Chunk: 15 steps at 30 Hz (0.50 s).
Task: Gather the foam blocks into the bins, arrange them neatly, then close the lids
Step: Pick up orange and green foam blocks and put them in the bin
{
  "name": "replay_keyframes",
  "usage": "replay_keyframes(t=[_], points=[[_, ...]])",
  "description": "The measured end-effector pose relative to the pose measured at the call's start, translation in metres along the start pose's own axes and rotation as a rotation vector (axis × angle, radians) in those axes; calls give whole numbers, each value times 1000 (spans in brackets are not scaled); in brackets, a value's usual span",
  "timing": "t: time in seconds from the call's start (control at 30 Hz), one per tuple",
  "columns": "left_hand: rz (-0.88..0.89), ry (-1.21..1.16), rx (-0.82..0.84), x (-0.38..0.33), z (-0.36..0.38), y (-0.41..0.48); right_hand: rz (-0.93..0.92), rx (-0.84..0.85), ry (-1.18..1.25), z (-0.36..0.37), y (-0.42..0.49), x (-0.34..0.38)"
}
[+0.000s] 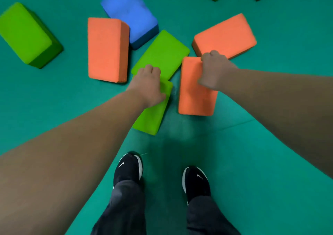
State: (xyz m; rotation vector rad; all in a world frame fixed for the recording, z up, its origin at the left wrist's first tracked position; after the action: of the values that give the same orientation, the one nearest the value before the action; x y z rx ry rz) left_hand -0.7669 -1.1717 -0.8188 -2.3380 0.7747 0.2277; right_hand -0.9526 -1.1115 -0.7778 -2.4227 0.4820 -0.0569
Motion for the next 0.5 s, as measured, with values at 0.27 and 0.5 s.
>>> replay_keyframes(t=[0.27, 0.5], points=[[263, 537, 299, 6, 50, 37, 13, 15, -105, 37, 56, 3], [216, 486, 294, 14, 38, 18, 30, 27, -174, 32, 34, 11]])
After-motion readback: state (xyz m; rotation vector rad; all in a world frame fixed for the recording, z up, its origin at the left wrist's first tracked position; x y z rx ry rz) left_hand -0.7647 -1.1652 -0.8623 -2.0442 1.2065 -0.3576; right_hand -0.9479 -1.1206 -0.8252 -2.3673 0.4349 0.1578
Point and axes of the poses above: each hand's wrist, its own y-axis towards the middle knuckle, its own z-axis out of the palm, x = y × z, the point moved 8 cm from there along y, towards the middle knuckle, and after that the axes turned 10 degrees about -y, right-handed, at the moved point
